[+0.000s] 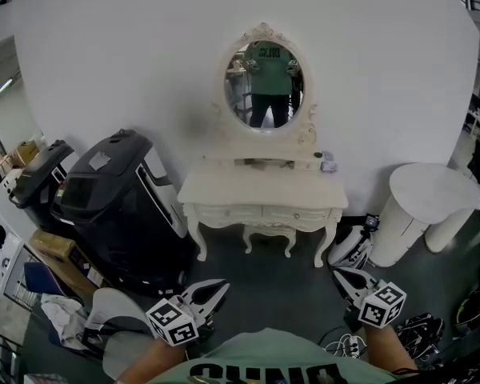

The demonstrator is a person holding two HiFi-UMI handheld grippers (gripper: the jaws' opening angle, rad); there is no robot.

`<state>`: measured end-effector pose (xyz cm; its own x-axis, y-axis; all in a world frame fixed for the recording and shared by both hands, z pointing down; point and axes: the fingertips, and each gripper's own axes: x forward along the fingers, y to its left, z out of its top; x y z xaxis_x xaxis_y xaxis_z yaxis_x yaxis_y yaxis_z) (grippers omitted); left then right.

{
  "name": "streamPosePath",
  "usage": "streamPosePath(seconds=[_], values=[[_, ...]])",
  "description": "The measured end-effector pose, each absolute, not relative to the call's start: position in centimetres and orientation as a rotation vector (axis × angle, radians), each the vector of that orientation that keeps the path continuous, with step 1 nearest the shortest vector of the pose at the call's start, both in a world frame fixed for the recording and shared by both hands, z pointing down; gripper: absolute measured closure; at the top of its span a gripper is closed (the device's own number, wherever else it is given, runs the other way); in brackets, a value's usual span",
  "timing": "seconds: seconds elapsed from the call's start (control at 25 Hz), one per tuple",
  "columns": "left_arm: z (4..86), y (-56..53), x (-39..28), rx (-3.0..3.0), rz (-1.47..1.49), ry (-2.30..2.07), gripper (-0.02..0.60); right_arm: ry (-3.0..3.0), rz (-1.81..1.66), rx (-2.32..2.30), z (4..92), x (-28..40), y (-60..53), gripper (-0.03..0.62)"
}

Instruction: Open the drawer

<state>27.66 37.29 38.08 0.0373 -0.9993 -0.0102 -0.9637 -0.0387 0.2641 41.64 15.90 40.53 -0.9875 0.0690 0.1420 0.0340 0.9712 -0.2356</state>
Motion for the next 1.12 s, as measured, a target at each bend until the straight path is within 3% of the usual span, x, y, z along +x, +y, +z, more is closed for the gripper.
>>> streamPosePath(seconds=[0.4,0.64,0.88,1.12], values=[[39.0,32.0,32.5,2.075,-0.309,-2.018,0.572,-2.976,0.42,-0.097,41.5,47.1,11.0,0.583],[39.7,30.8,32.8,2.04,-0.302,-2.021,0.572,-2.976,0.428,-0.148,41.5,46.7,9.7,0.582],[39.9,31.3,29.5,2.041,-0.31,-2.029,0.572,-2.952,0.412,-0.136,41.9,42.9,9.6,0.583],[39.1,33.1,21.3,2.081,-0.347,-2.005,0.572,-2.975,0.388,-0.085,40.4,35.0,11.4,0.582]])
